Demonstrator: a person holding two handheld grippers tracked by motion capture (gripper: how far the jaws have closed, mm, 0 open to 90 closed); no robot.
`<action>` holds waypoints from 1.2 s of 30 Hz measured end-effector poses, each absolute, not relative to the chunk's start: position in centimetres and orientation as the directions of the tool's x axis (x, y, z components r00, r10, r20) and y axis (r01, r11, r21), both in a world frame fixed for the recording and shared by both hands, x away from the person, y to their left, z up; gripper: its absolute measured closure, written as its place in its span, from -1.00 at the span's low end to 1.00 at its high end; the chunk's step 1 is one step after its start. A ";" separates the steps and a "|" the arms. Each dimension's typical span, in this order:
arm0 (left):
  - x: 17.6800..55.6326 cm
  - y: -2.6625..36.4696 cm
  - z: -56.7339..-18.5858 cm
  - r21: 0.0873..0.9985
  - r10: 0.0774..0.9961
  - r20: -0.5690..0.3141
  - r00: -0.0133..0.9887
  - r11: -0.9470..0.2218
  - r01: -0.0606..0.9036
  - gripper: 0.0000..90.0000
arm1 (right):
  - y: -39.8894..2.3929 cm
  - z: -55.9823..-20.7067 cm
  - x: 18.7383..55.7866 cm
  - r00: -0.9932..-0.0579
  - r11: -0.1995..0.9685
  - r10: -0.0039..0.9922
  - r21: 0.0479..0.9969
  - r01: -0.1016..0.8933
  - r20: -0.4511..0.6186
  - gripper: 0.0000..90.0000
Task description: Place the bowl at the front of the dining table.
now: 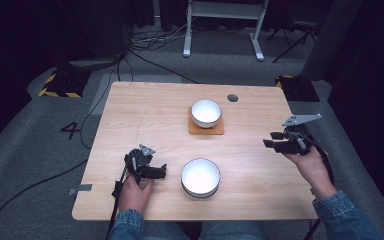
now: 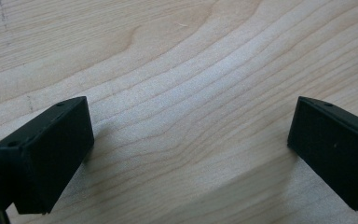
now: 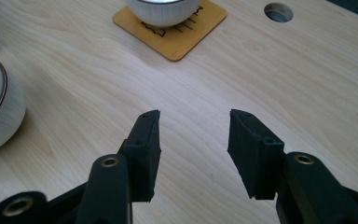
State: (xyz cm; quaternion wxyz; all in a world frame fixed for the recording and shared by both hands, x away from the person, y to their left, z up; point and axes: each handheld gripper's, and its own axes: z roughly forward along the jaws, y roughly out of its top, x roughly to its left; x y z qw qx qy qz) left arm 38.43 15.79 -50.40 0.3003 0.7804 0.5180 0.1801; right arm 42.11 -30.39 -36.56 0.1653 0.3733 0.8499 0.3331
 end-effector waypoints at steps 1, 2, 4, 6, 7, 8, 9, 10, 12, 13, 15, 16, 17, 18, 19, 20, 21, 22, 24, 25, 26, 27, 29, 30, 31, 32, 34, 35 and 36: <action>38.4 15.8 -50.4 0.655 0.917 -0.030 0.398 -0.283 0.700 -0.99 | -30.5 -36.8 41.9 -0.671 0.504 0.741 0.688 0.523 -0.033 0.19; 38.4 15.8 -50.4 0.655 0.917 -0.030 0.398 -0.283 0.700 -0.99 | -30.6 -37.0 41.7 -0.668 0.501 0.743 0.687 0.526 -0.030 0.19; 38.4 15.8 -50.4 0.655 0.917 -0.030 0.398 -0.283 0.700 -0.99 | -30.9 -37.6 41.3 -0.668 0.494 0.744 0.687 0.533 -0.016 0.19; 38.4 15.8 -50.4 0.655 0.917 -0.030 0.398 -0.283 0.700 -0.99 | -31.2 -38.0 41.0 -0.667 0.489 0.745 0.686 0.539 -0.008 0.19; 38.4 15.8 -50.4 0.655 0.917 -0.030 0.398 -0.283 0.700 -0.99 | -31.3 -38.3 40.8 -0.666 0.489 0.746 0.685 0.540 -0.008 0.18; 38.4 15.8 -50.4 0.655 0.917 -0.030 0.398 -0.283 0.700 -0.99 | -31.5 -38.6 40.7 -0.668 0.492 0.744 0.687 0.535 -0.012 0.18; 38.4 15.8 -50.4 0.655 0.917 -0.030 0.398 -0.283 0.700 -0.99 | -31.6 -38.8 40.5 -0.662 0.484 0.749 0.687 0.542 -0.006 0.17; 38.4 15.8 -50.4 0.655 0.917 -0.030 0.399 -0.283 0.700 -0.99 | -31.7 -39.1 40.4 -0.659 0.482 0.752 0.688 0.543 -0.007 0.17; 38.4 15.8 -50.4 0.655 0.917 -0.030 0.398 -0.283 0.700 -0.99 | -32.0 -39.7 40.1 -0.656 0.476 0.755 0.687 0.549 0.001 0.17; 38.4 15.8 -50.4 0.655 0.917 -0.030 0.398 -0.283 0.700 -0.99 | -32.1 -40.0 40.0 -0.652 0.472 0.758 0.682 0.558 0.010 0.17; 38.4 15.8 -50.4 0.655 0.917 -0.030 0.398 -0.283 0.700 -0.99 | -32.3 -40.6 39.8 -0.650 0.472 0.760 0.680 0.561 0.010 0.17; 38.4 15.8 -50.4 0.655 0.917 -0.030 0.398 -0.283 0.700 -0.99 | -32.4 -40.9 39.7 -0.651 0.474 0.759 0.679 0.561 0.008 0.17; 38.4 15.8 -50.4 0.655 0.917 -0.030 0.399 -0.283 0.700 -0.99 | -32.4 -41.2 39.5 -0.646 0.465 0.763 0.682 0.565 0.014 0.17; 38.4 15.8 -50.4 0.655 0.917 -0.030 0.399 -0.283 0.700 -0.99 | -32.6 -41.4 39.4 -0.647 0.464 0.763 0.681 0.567 0.018 0.16; 38.4 15.8 -50.4 0.655 0.917 -0.030 0.399 -0.283 0.700 -0.99 | -32.7 -41.7 39.3 -0.645 0.460 0.764 0.682 0.569 0.023 0.16; 38.4 15.8 -50.4 0.655 0.917 -0.030 0.399 -0.283 0.700 -0.99 | -32.8 -42.1 39.2 -0.650 0.462 0.759 0.685 0.563 0.023 0.16; 38.4 15.8 -50.4 0.655 0.917 -0.030 0.399 -0.283 0.700 -0.99 | -32.8 -42.4 39.0 -0.652 0.463 0.758 0.688 0.558 0.019 0.15; 38.4 15.8 -50.4 0.655 0.917 -0.030 0.399 -0.283 0.700 -0.99 | -32.8 -42.6 38.8 -0.656 0.467 0.755 0.691 0.552 0.014 0.15; 38.4 15.8 -50.4 0.655 0.917 -0.030 0.398 -0.283 0.700 -0.99 | -32.6 -43.2 38.3 -0.674 0.492 0.739 0.701 0.516 -0.022 0.15; 38.4 15.8 -50.4 0.655 0.917 -0.030 0.398 -0.283 0.700 -0.99 | -32.5 -43.5 38.0 -0.677 0.498 0.736 0.699 0.514 -0.027 0.15; 38.4 15.8 -50.4 0.656 0.917 -0.030 0.398 -0.283 0.700 -0.99 | -32.5 -43.9 37.9 -0.680 0.507 0.732 0.695 0.510 -0.035 0.15; 38.4 15.8 -50.4 0.655 0.917 -0.030 0.398 -0.283 0.700 -0.99 | -32.3 -44.2 37.7 -0.672 0.494 0.740 0.694 0.524 -0.020 0.15; 38.4 15.8 -50.4 0.655 0.917 -0.030 0.398 -0.283 0.700 -0.99 | -32.3 -44.8 37.5 -0.676 0.492 0.737 0.697 0.522 -0.014 0.15; 38.4 15.8 -50.4 0.655 0.917 -0.030 0.398 -0.283 0.700 -0.99 | -32.3 -45.1 37.3 -0.679 0.489 0.734 0.703 0.517 -0.012 0.15; 38.4 15.8 -50.4 0.655 0.917 -0.030 0.398 -0.283 0.700 -0.99 | -32.3 -45.1 37.3 -0.679 0.489 0.734 0.703 0.517 -0.012 0.15; 38.4 15.8 -50.4 0.655 0.917 -0.030 0.398 -0.283 0.700 -0.99 | -32.2 -45.3 37.1 -0.681 0.492 0.732 0.702 0.515 -0.013 0.15; 38.4 15.8 -50.4 0.655 0.917 -0.030 0.398 -0.283 0.700 -0.99 | -32.0 -46.1 36.7 -0.690 0.490 0.723 0.711 0.504 -0.009 0.15; 38.4 15.8 -50.4 0.655 0.917 -0.030 0.398 -0.283 0.700 -0.99 | -31.9 -46.3 36.6 -0.692 0.488 0.721 0.716 0.499 -0.009 0.15; 38.4 15.8 -50.4 0.655 0.917 -0.030 0.398 -0.283 0.700 -0.99 | -31.9 -46.4 36.4 -0.696 0.494 0.718 0.714 0.496 -0.013 0.15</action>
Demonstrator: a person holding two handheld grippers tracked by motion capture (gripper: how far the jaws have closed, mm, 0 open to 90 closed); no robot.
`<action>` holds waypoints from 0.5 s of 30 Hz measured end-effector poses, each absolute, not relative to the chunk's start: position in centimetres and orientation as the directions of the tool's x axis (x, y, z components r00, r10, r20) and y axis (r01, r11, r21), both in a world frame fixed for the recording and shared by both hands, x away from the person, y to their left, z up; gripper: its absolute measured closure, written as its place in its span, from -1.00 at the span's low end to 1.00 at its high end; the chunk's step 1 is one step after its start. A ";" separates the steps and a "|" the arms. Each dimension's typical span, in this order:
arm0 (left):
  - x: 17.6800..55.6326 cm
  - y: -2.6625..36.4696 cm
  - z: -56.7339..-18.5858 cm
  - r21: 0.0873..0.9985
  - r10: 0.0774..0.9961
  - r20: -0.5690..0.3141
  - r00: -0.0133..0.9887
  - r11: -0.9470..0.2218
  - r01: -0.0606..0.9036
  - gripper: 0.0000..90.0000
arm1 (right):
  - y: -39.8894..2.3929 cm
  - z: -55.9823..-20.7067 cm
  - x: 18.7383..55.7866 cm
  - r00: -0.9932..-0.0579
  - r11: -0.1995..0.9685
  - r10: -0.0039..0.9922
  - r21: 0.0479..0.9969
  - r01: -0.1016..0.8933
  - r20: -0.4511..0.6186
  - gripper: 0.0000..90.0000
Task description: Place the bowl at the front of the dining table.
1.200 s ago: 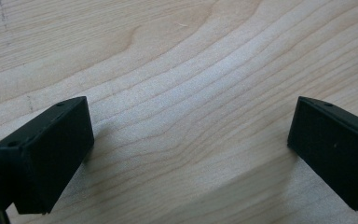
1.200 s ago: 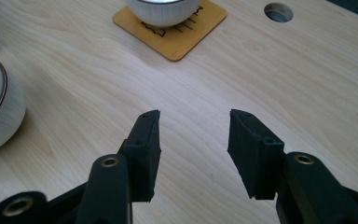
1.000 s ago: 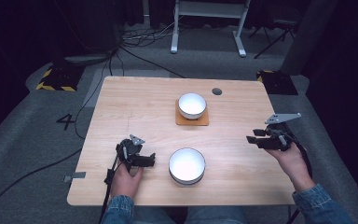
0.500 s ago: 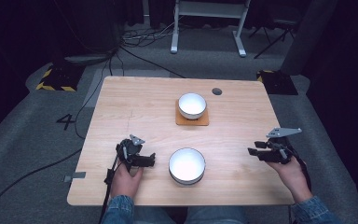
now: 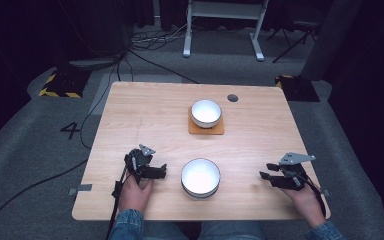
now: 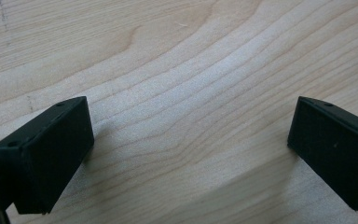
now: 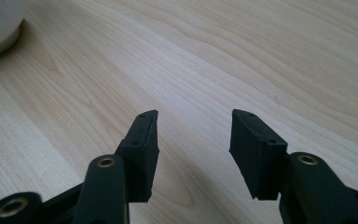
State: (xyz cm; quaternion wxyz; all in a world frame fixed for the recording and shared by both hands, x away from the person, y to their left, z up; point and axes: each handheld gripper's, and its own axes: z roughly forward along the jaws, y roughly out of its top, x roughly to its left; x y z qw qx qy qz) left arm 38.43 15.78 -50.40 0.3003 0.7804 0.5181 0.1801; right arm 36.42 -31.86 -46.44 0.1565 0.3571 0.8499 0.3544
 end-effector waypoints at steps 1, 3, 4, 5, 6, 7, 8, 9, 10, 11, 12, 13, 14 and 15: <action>38.4 15.8 -50.4 0.655 0.917 -0.030 0.398 -0.283 0.700 -0.99 | -31.8 -46.6 36.3 -0.702 0.496 0.712 0.717 0.490 -0.013 0.15; 38.4 15.8 -50.4 0.655 0.917 -0.030 0.398 -0.283 0.700 -0.99 | -31.5 -47.0 36.0 -0.703 0.494 0.711 0.714 0.496 -0.005 0.14; 38.4 15.8 -50.4 0.655 0.917 -0.030 0.398 -0.283 0.700 -0.99 | -31.4 -47.2 35.9 -0.705 0.495 0.710 0.710 0.501 0.002 0.14; 38.4 15.8 -50.4 0.655 0.917 -0.030 0.398 -0.283 0.700 -0.99 | -31.3 -47.4 35.8 -0.705 0.496 0.709 0.707 0.504 0.005 0.13; 38.4 15.8 -50.4 0.655 0.917 -0.030 0.398 -0.283 0.700 -0.99 | -31.2 -47.7 35.8 -0.709 0.502 0.706 0.705 0.501 0.001 0.13; 38.4 15.8 -50.4 0.655 0.917 -0.030 0.398 -0.283 0.700 -0.99 | -31.1 -47.8 35.7 -0.707 0.501 0.707 0.705 0.502 0.001 0.13; 38.4 15.8 -50.4 0.655 0.917 -0.030 0.398 -0.283 0.700 -0.99 | -31.0 -48.0 35.6 -0.707 0.500 0.707 0.704 0.504 0.004 0.13; 38.4 15.8 -50.4 0.655 0.917 -0.030 0.398 -0.283 0.700 -0.99 | -30.9 -48.2 35.6 -0.703 0.489 0.711 0.708 0.509 0.015 0.13; 38.4 15.8 -50.4 0.655 0.917 -0.030 0.398 -0.283 0.700 -0.99 | -30.9 -48.4 35.6 -0.707 0.497 0.707 0.706 0.504 0.008 0.12; 38.4 15.8 -50.4 0.655 0.917 -0.030 0.398 -0.283 0.700 -0.99 | -30.7 -48.5 35.6 -0.704 0.489 0.710 0.707 0.511 0.017 0.12; 38.4 15.8 -50.4 0.655 0.917 -0.030 0.398 -0.283 0.700 -0.99 | -30.7 -48.7 35.6 -0.706 0.495 0.708 0.707 0.505 0.009 0.11; 38.4 15.8 -50.4 0.655 0.917 -0.030 0.398 -0.283 0.700 -0.99 | -30.5 -48.9 35.5 -0.699 0.484 0.715 0.710 0.513 0.018 0.11; 38.4 15.8 -50.4 0.655 0.917 -0.030 0.398 -0.283 0.700 -0.99 | -30.6 -49.0 35.6 -0.703 0.488 0.711 0.711 0.506 0.012 0.10; 38.4 15.8 -50.4 0.655 0.917 -0.030 0.398 -0.283 0.700 -0.99 | -30.5 -49.2 35.6 -0.699 0.481 0.715 0.713 0.510 0.017 0.09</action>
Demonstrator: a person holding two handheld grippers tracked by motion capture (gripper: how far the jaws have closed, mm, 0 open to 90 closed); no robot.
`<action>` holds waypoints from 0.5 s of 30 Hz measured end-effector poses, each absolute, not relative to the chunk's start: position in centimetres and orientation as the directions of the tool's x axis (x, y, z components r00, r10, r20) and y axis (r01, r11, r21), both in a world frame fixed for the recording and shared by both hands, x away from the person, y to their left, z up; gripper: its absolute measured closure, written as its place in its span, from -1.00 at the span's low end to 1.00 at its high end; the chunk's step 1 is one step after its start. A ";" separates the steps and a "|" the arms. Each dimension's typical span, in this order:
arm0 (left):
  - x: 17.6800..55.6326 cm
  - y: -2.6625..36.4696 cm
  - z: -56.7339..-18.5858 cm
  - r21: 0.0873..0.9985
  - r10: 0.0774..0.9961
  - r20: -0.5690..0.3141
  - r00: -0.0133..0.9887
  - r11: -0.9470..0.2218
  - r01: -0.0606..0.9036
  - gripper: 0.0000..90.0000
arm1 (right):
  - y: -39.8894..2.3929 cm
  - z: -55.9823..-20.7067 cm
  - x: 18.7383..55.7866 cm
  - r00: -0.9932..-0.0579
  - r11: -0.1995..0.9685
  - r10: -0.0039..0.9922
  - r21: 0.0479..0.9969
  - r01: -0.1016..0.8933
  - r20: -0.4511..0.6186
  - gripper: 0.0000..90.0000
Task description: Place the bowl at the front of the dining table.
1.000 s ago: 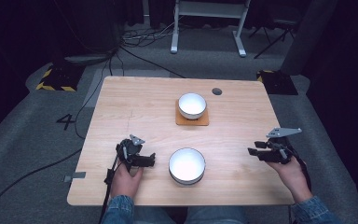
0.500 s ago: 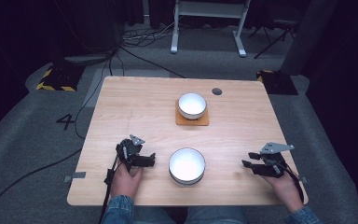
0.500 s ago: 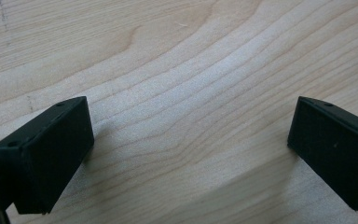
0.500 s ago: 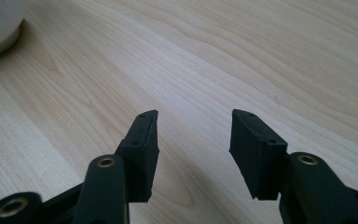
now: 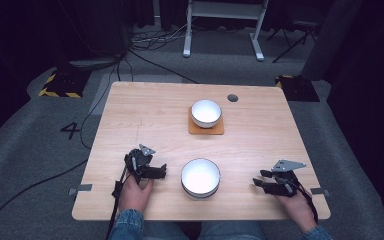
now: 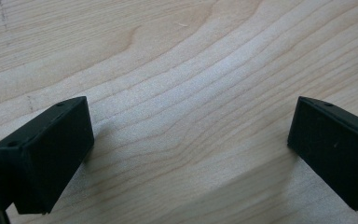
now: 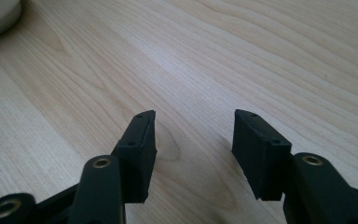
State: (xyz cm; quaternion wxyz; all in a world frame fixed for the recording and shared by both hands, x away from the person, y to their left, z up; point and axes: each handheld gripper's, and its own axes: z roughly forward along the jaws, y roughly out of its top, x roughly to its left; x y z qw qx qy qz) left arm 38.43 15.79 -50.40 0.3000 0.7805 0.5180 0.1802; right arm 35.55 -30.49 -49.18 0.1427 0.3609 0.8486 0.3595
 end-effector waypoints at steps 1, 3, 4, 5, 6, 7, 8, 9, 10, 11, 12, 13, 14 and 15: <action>38.4 15.8 -50.4 0.655 0.917 -0.030 0.398 -0.283 0.700 -0.99 | -30.4 -49.3 35.6 -0.699 0.484 0.715 0.710 0.512 0.016 0.07; 38.4 15.8 -50.4 0.655 0.917 -0.030 0.398 -0.283 0.700 -0.99 | -30.3 -49.6 35.5 -0.697 0.484 0.717 0.716 0.503 0.005 0.05; 38.4 15.8 -50.4 0.655 0.917 -0.030 0.398 -0.283 0.700 -0.99 | -30.2 -49.6 35.5 -0.692 0.481 0.722 0.717 0.504 0.001 0.04; 38.4 15.8 -50.4 0.655 0.917 -0.030 0.398 -0.283 0.700 -0.99 | -30.2 -49.7 35.4 -0.689 0.482 0.725 0.722 0.497 -0.009 0.02; 38.4 15.8 -50.4 0.655 0.917 -0.030 0.398 -0.283 0.700 -0.99 | -30.1 -49.7 35.4 -0.687 0.474 0.727 0.728 0.496 -0.005 0.00; 38.4 15.8 -50.4 0.655 0.917 -0.030 0.398 -0.283 0.700 -0.99 | -30.1 -49.8 35.3 -0.686 0.471 0.727 0.733 0.490 -0.009 -0.03; 38.4 15.8 -50.4 0.655 0.917 -0.030 0.399 -0.283 0.701 -0.99 | -30.2 -50.0 35.3 -0.688 0.475 0.726 0.738 0.480 -0.019 -0.07; 38.4 15.8 -50.4 0.655 0.917 -0.030 0.398 -0.283 0.700 -0.99 | -30.2 -50.1 35.2 -0.687 0.465 0.726 0.749 0.473 -0.017 -0.13; 38.4 15.8 -50.4 0.655 0.917 -0.030 0.398 -0.283 0.700 -0.99 | -30.2 -50.4 35.1 -0.683 0.448 0.731 0.764 0.465 -0.013 -0.15; 38.4 15.8 -50.4 0.655 0.917 -0.030 0.398 -0.283 0.700 -0.99 | -30.3 -50.4 35.1 -0.688 0.457 0.725 0.762 0.459 -0.020 -0.17; 38.4 15.8 -50.4 0.655 0.917 -0.030 0.398 -0.283 0.700 -0.99 | -30.3 -50.4 35.1 -0.686 0.454 0.728 0.763 0.461 -0.019 -0.20; 38.4 15.8 -50.4 0.655 0.917 -0.030 0.398 -0.283 0.700 -0.99 | -30.3 -50.4 35.2 -0.689 0.461 0.724 0.761 0.458 -0.024 -0.23; 38.4 15.8 -50.4 0.655 0.917 -0.030 0.398 -0.283 0.700 -0.99 | -30.3 -50.4 35.2 -0.693 0.461 0.721 0.761 0.457 -0.020 -0.27; 38.4 15.8 -50.4 0.655 0.917 -0.030 0.398 -0.283 0.700 -0.99 | -30.2 -50.4 35.2 -0.696 0.464 0.718 0.756 0.462 -0.015 -0.33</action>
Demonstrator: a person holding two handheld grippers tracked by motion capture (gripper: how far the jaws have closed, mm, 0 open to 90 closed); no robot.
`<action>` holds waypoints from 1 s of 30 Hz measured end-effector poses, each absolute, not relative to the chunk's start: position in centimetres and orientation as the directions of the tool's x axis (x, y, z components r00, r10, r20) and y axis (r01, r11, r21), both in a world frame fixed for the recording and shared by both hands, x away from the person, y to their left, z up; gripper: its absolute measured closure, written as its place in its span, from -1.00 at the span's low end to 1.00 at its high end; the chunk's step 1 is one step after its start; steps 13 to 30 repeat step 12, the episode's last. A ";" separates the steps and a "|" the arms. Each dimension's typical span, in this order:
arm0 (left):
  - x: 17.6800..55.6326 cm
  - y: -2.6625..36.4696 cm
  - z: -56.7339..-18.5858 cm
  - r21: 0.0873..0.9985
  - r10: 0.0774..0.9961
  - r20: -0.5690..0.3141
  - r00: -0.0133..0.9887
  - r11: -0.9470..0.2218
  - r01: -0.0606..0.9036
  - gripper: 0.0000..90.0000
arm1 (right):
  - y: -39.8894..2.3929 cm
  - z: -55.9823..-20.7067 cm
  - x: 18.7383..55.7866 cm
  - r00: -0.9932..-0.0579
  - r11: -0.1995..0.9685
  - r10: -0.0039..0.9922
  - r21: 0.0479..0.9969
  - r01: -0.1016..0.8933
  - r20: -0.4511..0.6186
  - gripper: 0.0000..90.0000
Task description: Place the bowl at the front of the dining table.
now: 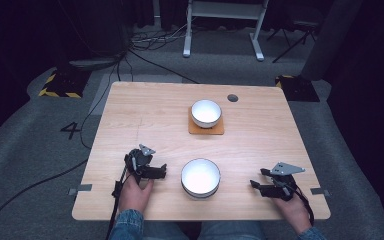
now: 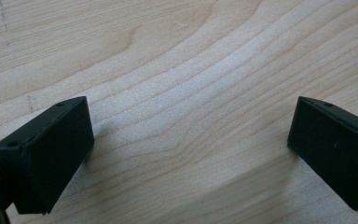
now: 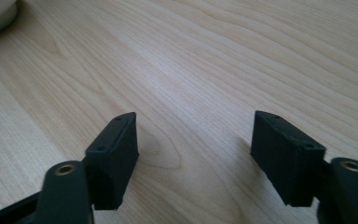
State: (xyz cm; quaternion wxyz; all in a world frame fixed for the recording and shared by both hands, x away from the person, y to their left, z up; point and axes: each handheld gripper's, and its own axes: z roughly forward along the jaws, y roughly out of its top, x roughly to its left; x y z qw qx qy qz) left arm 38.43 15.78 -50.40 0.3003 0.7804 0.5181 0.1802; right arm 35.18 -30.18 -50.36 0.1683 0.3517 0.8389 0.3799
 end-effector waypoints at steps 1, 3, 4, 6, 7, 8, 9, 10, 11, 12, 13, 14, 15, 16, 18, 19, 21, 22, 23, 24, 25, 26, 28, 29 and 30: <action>38.4 15.8 -50.4 0.655 0.917 -0.030 0.398 -0.283 0.700 -0.99 | -30.2 -50.4 35.2 -0.704 0.472 0.710 0.755 0.455 -0.019 -0.38; 38.4 15.8 -50.4 0.656 0.917 -0.030 0.398 -0.283 0.700 -0.99 | -30.1 -50.4 35.3 -0.712 0.487 0.702 0.748 0.451 -0.027 -0.43; 38.4 15.8 -50.4 0.655 0.917 -0.030 0.398 -0.283 0.700 -0.99 | -30.1 -50.4 35.3 -0.715 0.487 0.698 0.749 0.449 -0.024 -0.44; 38.4 15.8 -50.4 0.656 0.917 -0.029 0.398 -0.283 0.700 -0.99 | -30.0 -50.4 35.3 -0.715 0.484 0.699 0.749 0.452 -0.021 -0.47; 38.4 15.8 -50.4 0.656 0.917 -0.029 0.398 -0.283 0.700 -0.99 | -29.9 -50.4 35.2 -0.710 0.478 0.704 0.748 0.461 -0.013 -0.49; 38.4 15.8 -50.4 0.655 0.917 -0.030 0.398 -0.283 0.701 -0.99 | -29.9 -50.4 35.2 -0.710 0.481 0.704 0.747 0.459 -0.017 -0.53; 38.4 15.8 -50.4 0.656 0.917 -0.030 0.398 -0.283 0.700 -0.99 | -30.0 -50.5 35.3 -0.712 0.484 0.702 0.748 0.455 -0.021 -0.56; 38.4 15.8 -50.4 0.655 0.917 -0.030 0.398 -0.283 0.700 -0.99 | -30.0 -50.4 35.3 -0.711 0.489 0.703 0.742 0.459 -0.024 -0.61; 38.4 15.8 -50.4 0.655 0.917 -0.030 0.398 -0.283 0.700 -0.99 | -30.0 -50.5 35.4 -0.708 0.486 0.706 0.742 0.462 -0.021 -0.65; 38.4 15.8 -50.4 0.655 0.917 -0.030 0.398 -0.283 0.700 -0.99 | -29.9 -50.4 35.3 -0.700 0.480 0.714 0.738 0.475 -0.015 -0.67; 38.4 15.8 -50.4 0.655 0.917 -0.030 0.398 -0.283 0.700 -0.99 | -29.9 -50.4 35.3 -0.700 0.480 0.714 0.738 0.475 -0.015 -0.67; 38.4 15.8 -50.4 0.655 0.917 -0.030 0.398 -0.283 0.700 -0.99 | -29.9 -50.4 35.3 -0.700 0.480 0.714 0.738 0.475 -0.015 -0.67; 38.4 15.8 -50.4 0.655 0.917 -0.030 0.398 -0.283 0.700 -0.99 | -29.9 -50.4 35.3 -0.700 0.480 0.714 0.738 0.475 -0.015 -0.67; 38.4 15.8 -50.4 0.655 0.917 -0.030 0.398 -0.283 0.700 -0.99 | -29.9 -50.4 35.3 -0.700 0.480 0.714 0.738 0.475 -0.015 -0.67; 38.4 15.8 -50.4 0.655 0.917 -0.030 0.398 -0.283 0.700 -0.99 | -29.9 -50.4 35.3 -0.700 0.480 0.714 0.738 0.475 -0.015 -0.67; 38.4 15.8 -50.4 0.655 0.917 -0.030 0.398 -0.283 0.700 -0.99 | -29.9 -50.4 35.3 -0.700 0.480 0.714 0.738 0.475 -0.015 -0.67; 38.4 15.8 -50.4 0.655 0.917 -0.030 0.398 -0.283 0.700 -0.99 | -29.9 -50.4 35.3 -0.700 0.480 0.714 0.738 0.475 -0.015 -0.67; 38.4 15.8 -50.4 0.655 0.917 -0.030 0.398 -0.283 0.700 -0.99 | -29.9 -50.4 35.3 -0.700 0.480 0.714 0.738 0.475 -0.015 -0.67; 38.4 15.8 -50.4 0.655 0.917 -0.030 0.398 -0.283 0.700 -0.99 | -29.9 -50.4 35.3 -0.700 0.480 0.714 0.738 0.475 -0.015 -0.67; 38.4 15.8 -50.4 0.655 0.917 -0.030 0.398 -0.283 0.700 -0.99 | -29.9 -50.4 35.3 -0.700 0.480 0.714 0.738 0.475 -0.015 -0.67; 38.4 15.8 -50.4 0.655 0.917 -0.030 0.398 -0.283 0.700 -0.99 | -29.9 -50.4 35.3 -0.700 0.480 0.714 0.738 0.475 -0.015 -0.67; 38.4 15.8 -50.4 0.655 0.917 -0.030 0.398 -0.283 0.700 -0.99 | -29.9 -50.4 35.3 -0.700 0.480 0.714 0.738 0.475 -0.015 -0.67; 38.4 15.8 -50.4 0.655 0.917 -0.030 0.398 -0.283 0.700 -0.99 | -29.9 -50.4 35.3 -0.700 0.480 0.714 0.738 0.475 -0.015 -0.67; 38.4 15.8 -50.4 0.655 0.917 -0.030 0.398 -0.283 0.700 -0.99 | -29.9 -50.4 35.3 -0.700 0.480 0.714 0.738 0.475 -0.015 -0.67; 38.4 15.8 -50.4 0.655 0.917 -0.030 0.398 -0.283 0.700 -0.99 | -29.9 -50.4 35.3 -0.700 0.480 0.714 0.738 0.475 -0.015 -0.67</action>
